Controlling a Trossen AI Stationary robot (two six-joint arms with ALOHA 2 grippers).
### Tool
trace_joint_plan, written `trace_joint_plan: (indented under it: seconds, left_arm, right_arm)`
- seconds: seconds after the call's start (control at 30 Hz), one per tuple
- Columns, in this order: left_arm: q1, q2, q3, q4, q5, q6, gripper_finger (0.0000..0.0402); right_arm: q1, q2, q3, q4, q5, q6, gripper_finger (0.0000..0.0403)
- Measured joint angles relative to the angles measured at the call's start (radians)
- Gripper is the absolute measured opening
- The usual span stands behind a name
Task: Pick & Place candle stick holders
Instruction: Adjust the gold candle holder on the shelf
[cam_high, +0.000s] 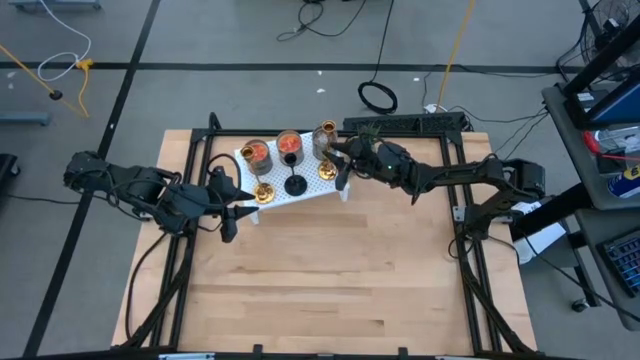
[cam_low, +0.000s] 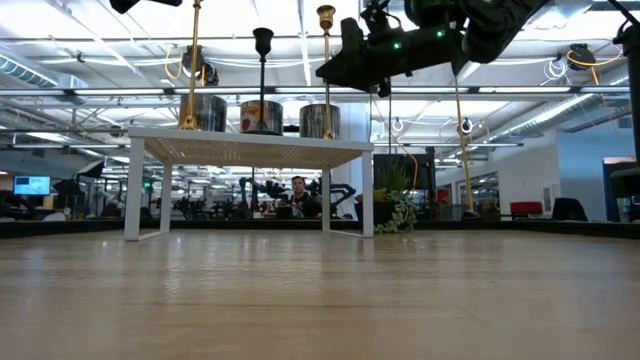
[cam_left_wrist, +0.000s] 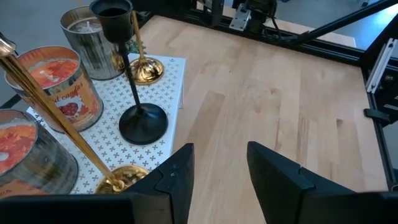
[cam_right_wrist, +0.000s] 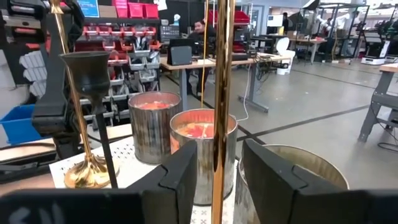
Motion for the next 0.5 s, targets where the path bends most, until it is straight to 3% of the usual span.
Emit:
trace_joint_plan:
  seconds: [0.1, 0.3, 0.5]
  left_arm:
    - [0.000, 0.000, 0.000, 0.000, 0.000, 0.000, 0.0152]
    - [0.000, 0.000, 0.000, 0.000, 0.000, -0.001, 0.0152]
    - [0.000, 0.000, 0.000, 0.000, 0.001, -0.003, 0.0152]
  right_arm:
    - [0.000, 0.000, 0.000, 0.001, 0.000, 0.000, 0.0104]
    - [0.000, 0.000, 0.000, 0.001, -0.002, -0.009, 0.0016]
    - [0.025, 0.000, 0.000, -0.009, 0.002, 0.040, 0.0019]
